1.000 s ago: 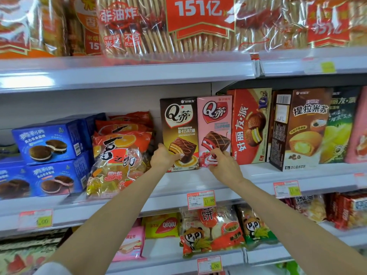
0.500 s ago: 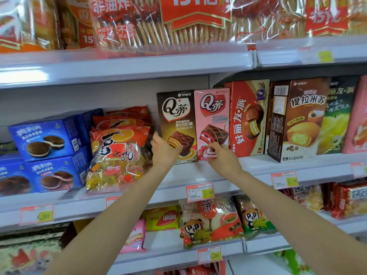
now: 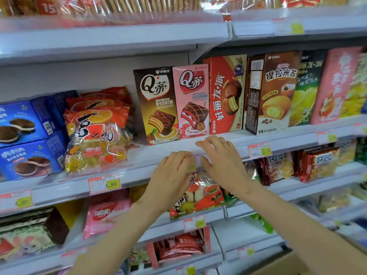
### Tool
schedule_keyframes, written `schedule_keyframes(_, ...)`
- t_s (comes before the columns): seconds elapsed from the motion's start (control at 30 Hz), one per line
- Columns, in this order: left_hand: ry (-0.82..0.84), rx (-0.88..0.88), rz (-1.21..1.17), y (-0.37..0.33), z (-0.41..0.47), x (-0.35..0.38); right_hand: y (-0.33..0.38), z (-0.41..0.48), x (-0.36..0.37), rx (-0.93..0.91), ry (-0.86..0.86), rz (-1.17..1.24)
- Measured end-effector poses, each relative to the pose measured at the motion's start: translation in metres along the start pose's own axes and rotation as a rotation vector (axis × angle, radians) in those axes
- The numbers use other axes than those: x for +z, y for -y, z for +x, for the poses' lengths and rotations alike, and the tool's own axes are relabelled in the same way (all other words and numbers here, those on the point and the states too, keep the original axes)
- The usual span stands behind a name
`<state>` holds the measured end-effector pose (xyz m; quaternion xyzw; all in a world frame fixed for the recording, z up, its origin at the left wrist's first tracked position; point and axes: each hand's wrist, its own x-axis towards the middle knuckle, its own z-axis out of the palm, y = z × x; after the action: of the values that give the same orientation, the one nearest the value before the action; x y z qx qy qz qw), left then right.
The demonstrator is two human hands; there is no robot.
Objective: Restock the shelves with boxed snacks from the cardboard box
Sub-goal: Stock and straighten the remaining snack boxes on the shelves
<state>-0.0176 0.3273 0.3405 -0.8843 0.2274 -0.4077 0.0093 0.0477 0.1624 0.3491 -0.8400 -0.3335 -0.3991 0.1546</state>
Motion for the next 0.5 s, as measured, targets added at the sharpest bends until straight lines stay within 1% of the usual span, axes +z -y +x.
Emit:
schedule_keyframes(0.1,0.008,0.075,-0.049,-0.028,-0.017,0.009,0.002,-0.049,-0.015,0.031,-0.025,-0.009)
schedule_keyframes(0.2,0.031,0.092,-0.123,-0.063,-0.033,0.024,0.000,-0.102,-0.025,0.084,-0.002,0.016)
schedule_keyframes(0.33,0.118,0.087,-0.277,-0.112,-0.056,0.050,-0.011,-0.172,-0.042,0.267,0.070,-0.037)
schedule_keyframes(0.5,0.205,0.127,-0.476,-0.165,-0.069,0.084,-0.022,-0.243,-0.073,0.473,0.190,-0.160)
